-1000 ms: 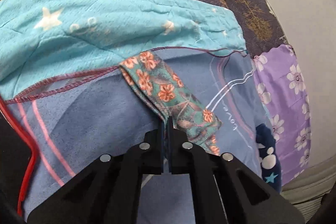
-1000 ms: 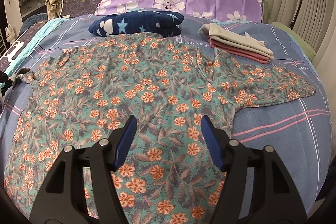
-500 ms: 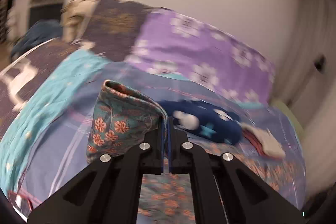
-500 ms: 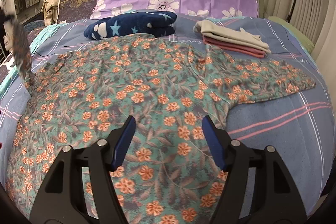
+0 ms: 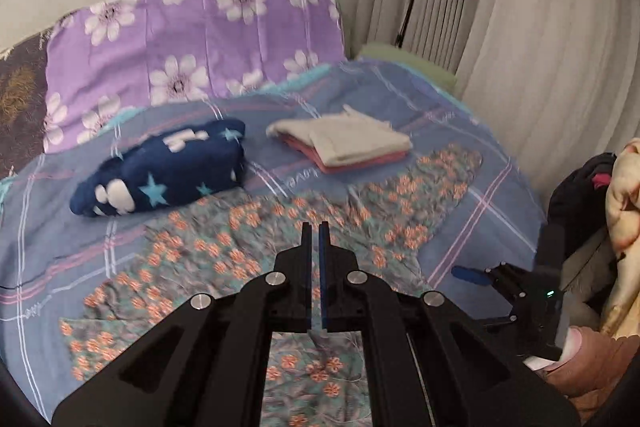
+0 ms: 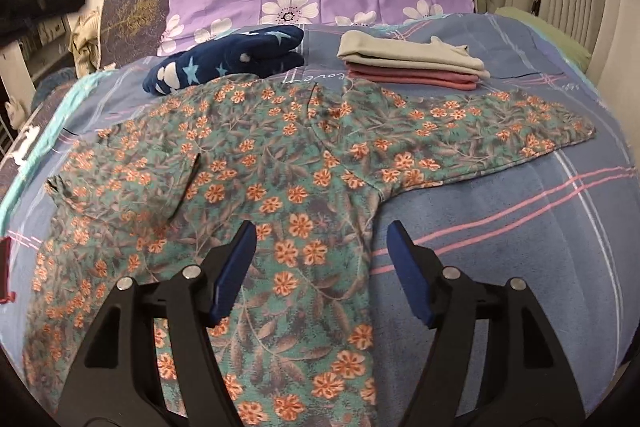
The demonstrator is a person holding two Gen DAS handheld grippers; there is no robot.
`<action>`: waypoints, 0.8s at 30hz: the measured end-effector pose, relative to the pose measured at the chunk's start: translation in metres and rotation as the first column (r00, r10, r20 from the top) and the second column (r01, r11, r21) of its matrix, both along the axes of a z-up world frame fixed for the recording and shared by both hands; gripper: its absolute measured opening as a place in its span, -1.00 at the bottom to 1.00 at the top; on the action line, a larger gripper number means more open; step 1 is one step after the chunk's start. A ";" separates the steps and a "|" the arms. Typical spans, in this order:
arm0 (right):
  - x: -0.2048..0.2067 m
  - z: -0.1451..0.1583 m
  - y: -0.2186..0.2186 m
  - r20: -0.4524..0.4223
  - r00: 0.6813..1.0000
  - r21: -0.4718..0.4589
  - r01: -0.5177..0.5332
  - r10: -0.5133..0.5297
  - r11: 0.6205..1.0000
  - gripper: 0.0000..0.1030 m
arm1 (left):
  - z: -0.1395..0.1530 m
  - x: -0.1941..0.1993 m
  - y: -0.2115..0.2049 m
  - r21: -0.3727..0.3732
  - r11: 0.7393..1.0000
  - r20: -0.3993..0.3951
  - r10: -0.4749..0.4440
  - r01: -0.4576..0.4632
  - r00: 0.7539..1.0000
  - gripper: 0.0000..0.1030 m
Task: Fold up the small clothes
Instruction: 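Lift the sleeve and fold it across the shirt body with the left gripper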
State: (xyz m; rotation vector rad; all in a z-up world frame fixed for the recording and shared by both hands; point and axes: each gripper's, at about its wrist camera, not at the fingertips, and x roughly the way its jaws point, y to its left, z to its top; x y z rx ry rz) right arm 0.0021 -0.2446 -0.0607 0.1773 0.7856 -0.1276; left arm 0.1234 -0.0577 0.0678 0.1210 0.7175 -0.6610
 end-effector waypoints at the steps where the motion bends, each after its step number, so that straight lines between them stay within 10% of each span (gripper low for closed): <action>1: 0.000 -0.001 -0.002 -0.004 1.000 0.023 -0.009 0.009 1.000 0.34 | -0.007 0.000 -0.004 0.009 1.000 -0.013 0.006 -0.006 1.000 -0.96; 8: 0.018 -0.005 -0.004 -0.046 0.985 0.197 -0.153 0.165 0.969 0.03 | -0.047 -0.011 0.054 0.045 0.977 -0.010 0.209 -0.208 0.978 -0.34; 13: 0.063 -0.010 0.029 -0.093 0.941 0.315 -0.282 0.325 0.906 -0.02 | -0.086 -0.042 0.129 0.200 0.862 0.116 0.451 -0.466 0.885 -0.07; 18: 0.109 -0.034 0.070 -0.172 0.896 0.390 -0.320 0.410 0.864 0.12 | -0.121 -0.063 0.211 0.200 0.732 0.038 0.658 -0.651 0.752 0.02; 22: 0.136 -0.047 0.087 -0.175 0.914 0.410 -0.270 0.366 0.871 0.49 | -0.134 -0.070 0.246 0.173 0.694 -0.014 0.712 -0.699 0.702 0.08; 24: 0.142 -0.043 0.101 -0.155 0.909 0.398 -0.301 0.387 0.866 0.13 | -0.141 -0.066 0.255 0.154 0.691 -0.038 0.718 -0.706 0.695 0.08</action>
